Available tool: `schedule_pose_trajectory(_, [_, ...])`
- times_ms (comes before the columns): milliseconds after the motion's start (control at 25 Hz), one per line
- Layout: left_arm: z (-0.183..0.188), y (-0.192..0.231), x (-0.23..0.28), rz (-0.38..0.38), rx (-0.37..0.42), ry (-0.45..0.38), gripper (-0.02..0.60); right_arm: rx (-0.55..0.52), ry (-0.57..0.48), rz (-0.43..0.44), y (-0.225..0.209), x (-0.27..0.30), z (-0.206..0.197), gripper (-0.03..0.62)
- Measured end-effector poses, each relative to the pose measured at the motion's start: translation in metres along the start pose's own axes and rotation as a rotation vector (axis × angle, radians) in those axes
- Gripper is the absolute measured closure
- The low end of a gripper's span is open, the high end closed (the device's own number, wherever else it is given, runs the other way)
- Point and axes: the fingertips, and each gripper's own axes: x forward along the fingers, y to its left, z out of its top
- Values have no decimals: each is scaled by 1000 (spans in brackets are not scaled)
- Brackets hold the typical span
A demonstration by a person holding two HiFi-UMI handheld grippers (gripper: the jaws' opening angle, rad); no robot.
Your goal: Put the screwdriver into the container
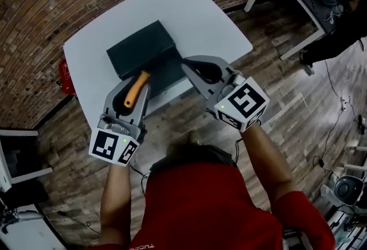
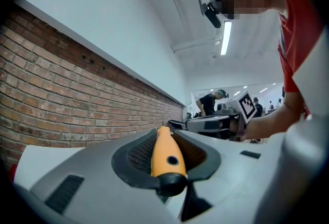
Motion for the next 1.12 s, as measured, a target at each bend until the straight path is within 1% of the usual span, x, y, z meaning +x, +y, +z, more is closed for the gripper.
schedule_pose_trajectory(200, [-20, 4, 17, 17, 5, 56, 474, 18, 11, 47, -19, 4, -11, 563])
schedule_pose_trajectory(440, [-42, 11, 28, 37, 7, 120, 474, 32, 20, 74, -31, 13, -19, 563])
schedule_pose_trajectory(720, [-63, 22, 40, 1, 12, 190, 474, 39, 54, 64, -36, 29, -24, 563])
schedule_pose_trajectory(960, [-84, 33, 49, -32, 14, 275, 474, 50, 76, 46, -37, 37, -30, 563])
schedule_pose_trajectory(1120, [-97, 39, 53, -39, 19, 330, 474, 60, 86, 34, -38, 38, -34, 563])
